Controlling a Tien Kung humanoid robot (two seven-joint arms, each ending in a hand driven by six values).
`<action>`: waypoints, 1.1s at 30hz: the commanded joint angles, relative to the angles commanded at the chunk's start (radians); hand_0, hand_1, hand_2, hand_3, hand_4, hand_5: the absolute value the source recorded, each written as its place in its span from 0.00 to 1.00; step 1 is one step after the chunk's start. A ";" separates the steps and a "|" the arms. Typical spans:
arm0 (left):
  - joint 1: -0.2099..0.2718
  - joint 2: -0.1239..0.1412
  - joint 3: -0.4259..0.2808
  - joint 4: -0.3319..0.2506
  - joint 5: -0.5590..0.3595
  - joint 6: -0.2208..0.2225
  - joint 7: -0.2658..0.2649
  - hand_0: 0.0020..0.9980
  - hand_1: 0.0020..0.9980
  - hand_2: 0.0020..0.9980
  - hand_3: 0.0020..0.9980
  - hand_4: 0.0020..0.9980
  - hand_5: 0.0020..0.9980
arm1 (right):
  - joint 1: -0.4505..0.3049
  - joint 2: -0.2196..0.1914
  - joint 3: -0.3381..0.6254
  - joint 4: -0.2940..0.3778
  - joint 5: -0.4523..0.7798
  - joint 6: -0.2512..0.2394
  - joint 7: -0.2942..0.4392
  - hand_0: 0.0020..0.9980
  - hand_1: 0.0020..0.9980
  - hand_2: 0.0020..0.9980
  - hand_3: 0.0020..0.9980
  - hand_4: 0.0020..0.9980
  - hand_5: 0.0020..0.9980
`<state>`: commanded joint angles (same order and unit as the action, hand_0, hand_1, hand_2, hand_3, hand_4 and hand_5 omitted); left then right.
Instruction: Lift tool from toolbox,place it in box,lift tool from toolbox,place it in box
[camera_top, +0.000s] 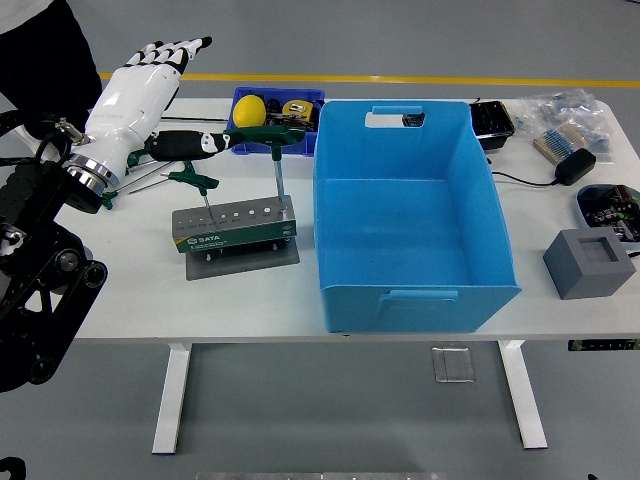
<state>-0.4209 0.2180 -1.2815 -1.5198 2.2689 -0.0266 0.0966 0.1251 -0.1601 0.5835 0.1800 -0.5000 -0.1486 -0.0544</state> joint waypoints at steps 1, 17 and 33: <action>0.000 -0.001 0.001 0.001 0.000 0.000 0.000 0.94 0.96 0.98 1.00 1.00 0.61 | 0.000 0.000 0.000 0.000 0.000 0.000 0.000 0.60 0.54 0.65 0.71 0.91 0.97; 0.017 -0.020 0.009 0.069 -0.312 0.113 -0.051 0.91 0.91 0.96 0.97 1.00 0.76 | 0.001 -0.001 0.002 0.000 -0.003 -0.001 -0.001 0.60 0.54 0.65 0.71 0.91 0.97; 0.032 -0.028 0.020 0.104 -0.706 0.220 -0.150 0.88 0.90 0.95 0.97 1.00 0.80 | 0.002 -0.001 -0.003 0.000 -0.002 0.000 -0.002 0.60 0.54 0.65 0.71 0.91 0.97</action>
<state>-0.3884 0.1895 -1.2617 -1.4157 1.5625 0.1937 -0.0537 0.1266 -0.1616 0.5805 0.1800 -0.5022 -0.1485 -0.0562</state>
